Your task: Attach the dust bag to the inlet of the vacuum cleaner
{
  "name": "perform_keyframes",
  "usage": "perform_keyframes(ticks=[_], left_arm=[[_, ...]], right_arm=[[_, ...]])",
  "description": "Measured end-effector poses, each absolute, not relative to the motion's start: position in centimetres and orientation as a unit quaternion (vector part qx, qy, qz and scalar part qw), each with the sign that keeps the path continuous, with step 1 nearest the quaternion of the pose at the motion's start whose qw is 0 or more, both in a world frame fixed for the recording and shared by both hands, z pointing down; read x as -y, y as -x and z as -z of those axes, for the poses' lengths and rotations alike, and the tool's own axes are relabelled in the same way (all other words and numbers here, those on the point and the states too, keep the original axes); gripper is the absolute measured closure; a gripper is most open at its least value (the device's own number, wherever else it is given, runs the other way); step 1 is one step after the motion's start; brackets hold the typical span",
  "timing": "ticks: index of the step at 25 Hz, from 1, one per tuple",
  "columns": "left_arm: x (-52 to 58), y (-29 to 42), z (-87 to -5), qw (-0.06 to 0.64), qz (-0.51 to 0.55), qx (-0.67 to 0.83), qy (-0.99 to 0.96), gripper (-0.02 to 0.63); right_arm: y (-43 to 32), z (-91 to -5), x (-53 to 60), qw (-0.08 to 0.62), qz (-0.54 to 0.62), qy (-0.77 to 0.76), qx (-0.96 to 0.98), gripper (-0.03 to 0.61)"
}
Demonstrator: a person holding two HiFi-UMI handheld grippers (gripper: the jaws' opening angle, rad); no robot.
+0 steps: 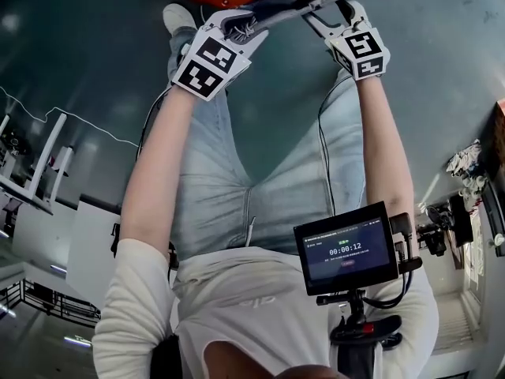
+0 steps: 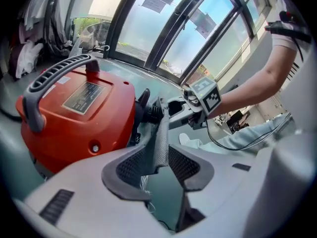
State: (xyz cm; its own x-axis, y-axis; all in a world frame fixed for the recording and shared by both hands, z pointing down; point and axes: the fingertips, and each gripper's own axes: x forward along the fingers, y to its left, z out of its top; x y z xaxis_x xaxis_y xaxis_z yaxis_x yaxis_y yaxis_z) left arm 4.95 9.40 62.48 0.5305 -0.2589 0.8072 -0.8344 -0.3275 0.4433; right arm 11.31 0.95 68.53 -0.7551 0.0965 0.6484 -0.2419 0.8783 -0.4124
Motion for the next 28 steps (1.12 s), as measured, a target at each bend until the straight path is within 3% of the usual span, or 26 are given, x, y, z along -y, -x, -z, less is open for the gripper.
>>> perform_keyframes(ticks=[9,19,28], left_arm=[[-8.2,-7.1,-61.0,0.43,-0.318,0.347,-0.77,0.48],[-4.9,-8.3,-59.5,0.408,-0.317,0.321,-0.794,0.48],[-4.7,-9.9,-50.2,0.379,-0.334,0.304,-0.807,0.48]], right_arm=[[-11.7,-67.8,0.0,0.264,-0.243,-0.032,0.933,0.261],[-8.8,-68.4,-0.5,0.241,-0.251,-0.042,0.937,0.247],[-8.9,-58.5,-0.5,0.228,-0.205,-0.031,0.951,0.247]])
